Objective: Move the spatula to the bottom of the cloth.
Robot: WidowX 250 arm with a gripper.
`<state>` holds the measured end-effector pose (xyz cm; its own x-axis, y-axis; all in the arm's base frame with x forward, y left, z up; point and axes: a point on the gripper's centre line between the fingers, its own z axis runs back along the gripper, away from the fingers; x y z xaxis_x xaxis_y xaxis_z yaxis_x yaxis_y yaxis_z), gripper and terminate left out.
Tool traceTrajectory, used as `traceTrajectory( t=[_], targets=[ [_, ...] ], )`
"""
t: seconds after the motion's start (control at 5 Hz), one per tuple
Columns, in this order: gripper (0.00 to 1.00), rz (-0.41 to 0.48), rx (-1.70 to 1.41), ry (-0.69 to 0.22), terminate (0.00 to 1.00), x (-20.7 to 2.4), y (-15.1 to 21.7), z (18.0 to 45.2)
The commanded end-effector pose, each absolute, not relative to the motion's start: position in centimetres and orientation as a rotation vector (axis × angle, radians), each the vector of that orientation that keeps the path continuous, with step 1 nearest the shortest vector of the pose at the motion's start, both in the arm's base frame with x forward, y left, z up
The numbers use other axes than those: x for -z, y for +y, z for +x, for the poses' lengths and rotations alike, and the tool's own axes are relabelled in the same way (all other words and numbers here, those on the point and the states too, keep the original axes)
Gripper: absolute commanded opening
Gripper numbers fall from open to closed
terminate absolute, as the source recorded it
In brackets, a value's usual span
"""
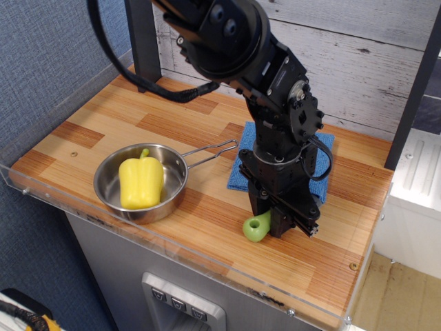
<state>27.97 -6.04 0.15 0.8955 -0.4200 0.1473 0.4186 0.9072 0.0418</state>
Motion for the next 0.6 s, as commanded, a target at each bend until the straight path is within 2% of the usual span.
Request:
traceTrajectory(
  t=[0.0, 0.2, 0.4],
  targets=[
    [1.0, 0.003, 0.415, -0.102, 0.0, 0.0, -5.1, 26.6],
    [1.0, -0.018, 0.4, -0.129, 0.0, -2.0, -5.0, 26.5],
    [1.0, -0.027, 0.392, -0.172, 0.0, -5.1, -4.8, 26.9]
  ],
)
